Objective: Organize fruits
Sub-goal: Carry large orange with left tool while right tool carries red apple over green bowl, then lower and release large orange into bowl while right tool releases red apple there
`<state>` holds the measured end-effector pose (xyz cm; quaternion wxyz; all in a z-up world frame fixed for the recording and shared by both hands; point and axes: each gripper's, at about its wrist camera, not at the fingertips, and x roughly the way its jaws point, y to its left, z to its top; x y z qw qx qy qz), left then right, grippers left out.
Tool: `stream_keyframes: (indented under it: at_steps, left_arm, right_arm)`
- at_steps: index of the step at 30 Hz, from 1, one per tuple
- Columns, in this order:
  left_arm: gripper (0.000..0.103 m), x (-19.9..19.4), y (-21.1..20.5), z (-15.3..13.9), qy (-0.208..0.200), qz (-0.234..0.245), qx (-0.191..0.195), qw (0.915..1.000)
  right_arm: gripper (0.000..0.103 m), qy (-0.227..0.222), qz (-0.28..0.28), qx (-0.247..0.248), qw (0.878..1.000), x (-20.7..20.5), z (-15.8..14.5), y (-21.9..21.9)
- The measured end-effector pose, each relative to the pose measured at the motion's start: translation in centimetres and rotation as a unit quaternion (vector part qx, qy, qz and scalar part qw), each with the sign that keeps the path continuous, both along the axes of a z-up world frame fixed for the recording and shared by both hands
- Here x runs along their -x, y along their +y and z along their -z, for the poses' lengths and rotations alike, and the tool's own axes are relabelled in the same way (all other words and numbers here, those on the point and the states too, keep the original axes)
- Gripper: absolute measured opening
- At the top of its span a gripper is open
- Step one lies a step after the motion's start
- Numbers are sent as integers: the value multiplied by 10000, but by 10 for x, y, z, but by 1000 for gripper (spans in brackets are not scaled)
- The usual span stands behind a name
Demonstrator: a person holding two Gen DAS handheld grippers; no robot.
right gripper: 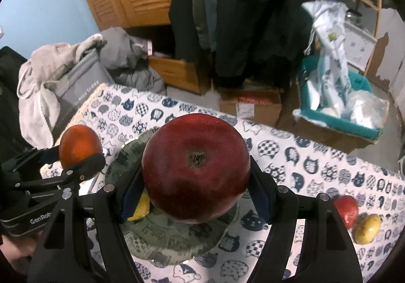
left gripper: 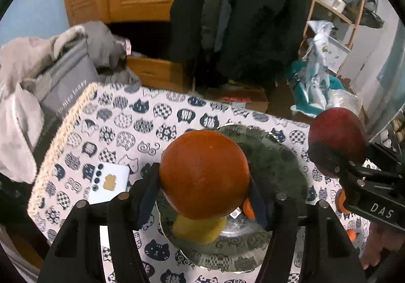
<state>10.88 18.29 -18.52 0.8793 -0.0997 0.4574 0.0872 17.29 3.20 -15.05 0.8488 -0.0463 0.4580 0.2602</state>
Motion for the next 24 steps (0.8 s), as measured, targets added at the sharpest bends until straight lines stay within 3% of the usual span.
stream_keyframes:
  at_steps: [14, 24]
  left_arm:
    - [66, -30, 7, 62, 642, -27, 226, 9977]
    - [66, -42, 9, 94, 1027, -34, 405, 9939]
  right_arm:
    - [74, 667, -122, 238, 9974, -32, 67, 20]
    - [74, 813, -58, 146, 9966, -38, 79, 19]
